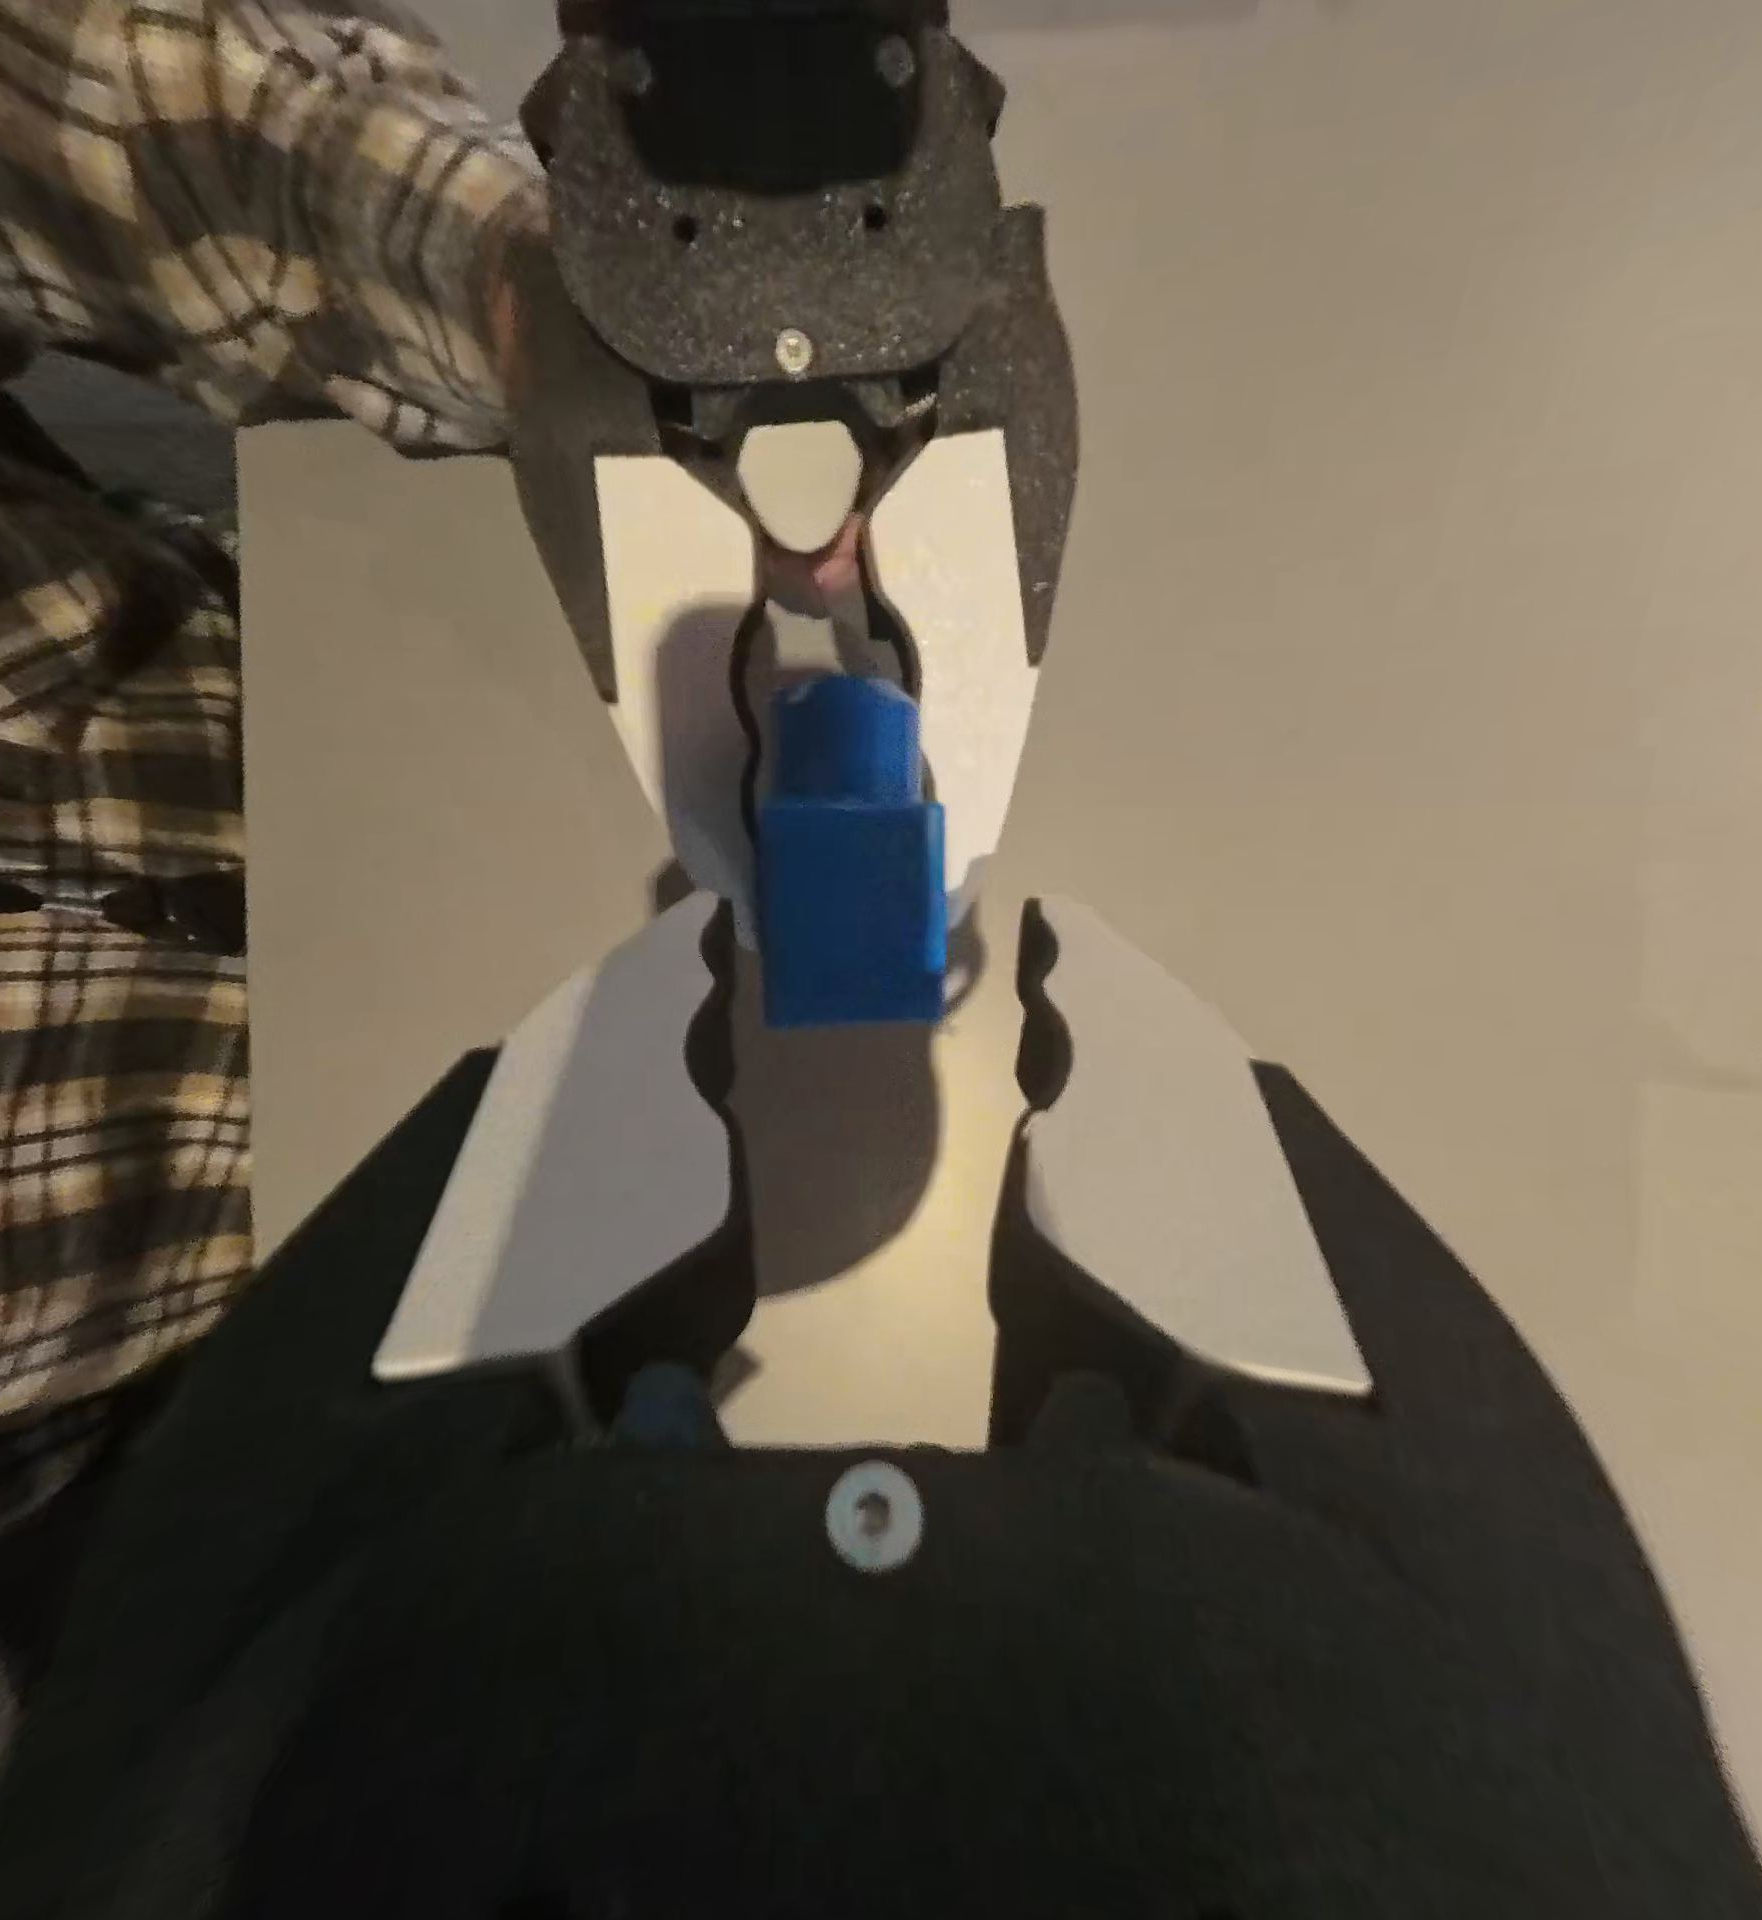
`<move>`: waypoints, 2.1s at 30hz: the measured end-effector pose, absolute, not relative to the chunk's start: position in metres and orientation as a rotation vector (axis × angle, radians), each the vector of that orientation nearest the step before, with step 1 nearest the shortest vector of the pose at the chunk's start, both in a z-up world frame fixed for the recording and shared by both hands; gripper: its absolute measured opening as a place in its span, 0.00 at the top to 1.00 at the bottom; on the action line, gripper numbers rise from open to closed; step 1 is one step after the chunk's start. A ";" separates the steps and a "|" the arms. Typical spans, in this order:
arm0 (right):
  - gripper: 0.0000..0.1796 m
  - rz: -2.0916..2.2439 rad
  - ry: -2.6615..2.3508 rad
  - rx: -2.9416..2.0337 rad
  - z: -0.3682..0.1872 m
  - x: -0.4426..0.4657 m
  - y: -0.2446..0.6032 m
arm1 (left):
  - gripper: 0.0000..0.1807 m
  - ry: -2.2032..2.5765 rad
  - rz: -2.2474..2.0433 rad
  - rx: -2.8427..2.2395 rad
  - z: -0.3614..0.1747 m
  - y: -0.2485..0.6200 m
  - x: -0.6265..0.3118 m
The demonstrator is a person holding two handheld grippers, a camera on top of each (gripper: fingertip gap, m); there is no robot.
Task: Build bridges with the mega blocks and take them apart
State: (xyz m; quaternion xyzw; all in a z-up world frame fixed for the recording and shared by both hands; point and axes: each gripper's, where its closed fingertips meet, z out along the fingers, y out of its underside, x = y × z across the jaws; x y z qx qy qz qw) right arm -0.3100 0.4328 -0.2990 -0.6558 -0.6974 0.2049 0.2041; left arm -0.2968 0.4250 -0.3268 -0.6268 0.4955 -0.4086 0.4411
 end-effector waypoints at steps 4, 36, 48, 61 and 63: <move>0.80 0.619 -2.004 -1.888 -0.307 -0.309 0.424 | 0.79 1.231 -1.039 -1.528 -0.324 0.422 -0.295; 0.60 0.252 -0.378 -2.039 -0.236 0.065 0.574 | 0.57 1.075 -1.207 -1.556 -0.318 0.431 -0.296; 0.60 0.590 -0.795 -1.636 -0.215 -0.149 0.477 | 0.58 1.071 -1.194 -1.566 -0.321 0.434 -0.298; 0.64 0.697 -0.834 -1.535 -0.308 -0.204 0.483 | 0.58 1.069 -1.189 -1.592 -0.328 0.439 -0.301; 0.64 0.690 -0.856 -1.551 -0.316 -0.205 0.482 | 0.58 1.046 -1.184 -1.571 -0.319 0.443 -0.307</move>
